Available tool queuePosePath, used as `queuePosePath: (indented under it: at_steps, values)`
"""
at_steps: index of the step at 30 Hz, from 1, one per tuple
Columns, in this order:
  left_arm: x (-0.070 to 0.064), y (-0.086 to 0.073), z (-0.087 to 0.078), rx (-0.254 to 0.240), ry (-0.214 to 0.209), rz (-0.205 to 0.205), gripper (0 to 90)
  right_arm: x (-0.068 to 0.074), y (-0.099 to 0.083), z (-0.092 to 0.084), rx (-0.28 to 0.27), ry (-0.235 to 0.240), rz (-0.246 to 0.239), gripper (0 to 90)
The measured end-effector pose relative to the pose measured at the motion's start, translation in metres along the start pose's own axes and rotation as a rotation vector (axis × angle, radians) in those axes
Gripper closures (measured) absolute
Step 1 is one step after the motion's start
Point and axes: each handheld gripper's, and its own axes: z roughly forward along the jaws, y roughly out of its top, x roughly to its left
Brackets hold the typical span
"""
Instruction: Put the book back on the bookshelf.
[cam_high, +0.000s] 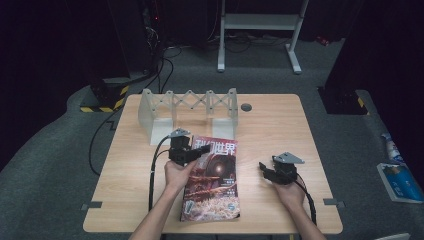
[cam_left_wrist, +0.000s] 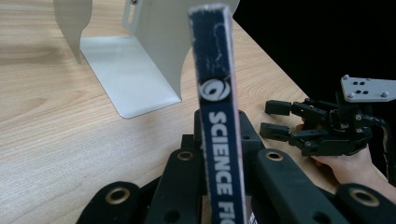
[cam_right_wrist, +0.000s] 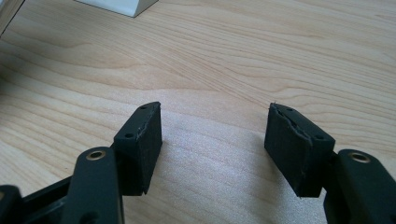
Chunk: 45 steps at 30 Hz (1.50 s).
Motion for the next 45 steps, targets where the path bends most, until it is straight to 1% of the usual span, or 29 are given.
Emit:
queuePosePath:
  at_steps: [2,3,5,7,12,13,14,18,19,21,24,25,26,27,30,35,36,42,45]
  values:
    - [-0.001,0.002,-0.002,-0.006,0.001,0.003,84.1,0.000,0.000,0.000,0.000,0.000,0.003,36.8]
    - [-0.001,0.002,-0.002,-0.006,0.001,0.003,84.1,0.000,0.000,0.000,-0.002,0.000,-0.003,36.8]
    - [-0.001,0.004,-0.004,-0.008,0.004,0.010,84.1,0.000,0.000,0.000,-0.003,0.001,-0.004,36.8]
    - [-0.003,0.008,-0.009,-0.010,0.011,0.030,84.1,0.000,0.000,0.001,-0.003,0.001,-0.003,36.8]
    - [-0.005,0.014,-0.015,-0.024,0.021,0.043,84.1,0.000,0.000,0.001,-0.004,0.001,-0.004,36.8]
    - [-0.006,0.017,-0.017,-0.026,0.027,0.057,84.1,0.000,0.000,0.001,-0.004,0.001,-0.004,36.8]
    - [-0.007,0.018,-0.018,-0.030,0.028,0.057,84.1,0.000,0.000,0.001,-0.004,0.001,-0.004,36.8]
    - [-0.010,0.025,-0.024,-0.035,0.050,0.091,84.0,0.001,0.000,0.001,-0.002,0.003,-0.001,36.8]
    - [-0.010,0.025,-0.024,-0.035,0.050,0.091,84.0,0.001,0.000,0.001,-0.002,0.003,-0.001,36.8]
    - [-0.012,0.027,-0.026,-0.040,0.058,0.110,84.0,0.001,0.000,0.001,-0.004,0.004,-0.007,36.8]
    - [-0.012,0.029,-0.027,-0.049,0.056,0.110,84.0,0.001,0.000,0.001,-0.004,0.003,-0.007,36.8]
    - [-0.011,0.030,-0.028,-0.050,0.062,0.120,84.0,0.001,0.000,0.001,-0.004,0.003,-0.006,36.8]
    - [-0.011,0.030,-0.028,-0.050,0.062,0.120,84.0,0.001,0.000,0.001,-0.004,0.003,-0.006,36.8]
    - [-0.011,0.030,-0.030,-0.054,0.059,0.109,84.0,0.001,0.000,0.001,-0.004,0.003,-0.005,36.9]
    - [-0.011,0.032,-0.031,-0.058,0.058,0.104,84.0,0.001,0.000,0.001,-0.004,0.003,-0.005,36.8]
    - [-0.018,0.041,-0.036,-0.064,0.074,0.134,84.0,0.001,0.000,0.001,-0.004,0.003,-0.006,36.8]
    - [-0.020,0.044,-0.038,-0.067,0.081,0.149,84.0,0.001,0.000,0.001,-0.003,0.004,-0.006,36.9]
    - [-0.022,0.052,-0.042,-0.070,0.088,0.163,84.0,0.001,0.000,0.001,-0.005,0.006,-0.010,36.8]
    - [-0.023,0.056,-0.046,-0.083,0.095,0.172,84.0,0.001,0.000,0.001,-0.005,0.006,-0.011,36.8]
